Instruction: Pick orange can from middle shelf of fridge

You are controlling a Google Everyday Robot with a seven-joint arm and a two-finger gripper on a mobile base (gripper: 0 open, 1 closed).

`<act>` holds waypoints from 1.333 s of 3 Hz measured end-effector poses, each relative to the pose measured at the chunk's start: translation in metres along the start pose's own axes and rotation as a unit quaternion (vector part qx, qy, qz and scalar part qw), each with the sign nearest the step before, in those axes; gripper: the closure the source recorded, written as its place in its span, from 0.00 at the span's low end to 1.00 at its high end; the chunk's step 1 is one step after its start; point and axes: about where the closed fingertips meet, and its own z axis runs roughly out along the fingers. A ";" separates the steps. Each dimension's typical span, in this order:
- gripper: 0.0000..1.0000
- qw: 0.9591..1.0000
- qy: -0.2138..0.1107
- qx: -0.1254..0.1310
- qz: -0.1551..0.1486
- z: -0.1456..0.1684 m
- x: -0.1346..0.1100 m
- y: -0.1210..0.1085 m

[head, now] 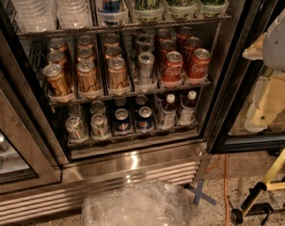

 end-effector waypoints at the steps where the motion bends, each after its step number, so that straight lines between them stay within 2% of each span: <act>1: 0.00 1.000 0.000 0.000 0.000 0.000 0.000 0.000; 2: 0.00 1.000 -0.024 -0.013 -0.011 0.015 -0.021 0.005; 3: 0.00 0.994 -0.095 -0.053 -0.011 0.056 -0.066 0.019; 4: 0.00 0.979 -0.185 -0.086 0.007 0.086 -0.128 0.037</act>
Offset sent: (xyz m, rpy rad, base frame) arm 0.0108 0.0557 -0.0310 0.1081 0.0425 0.0936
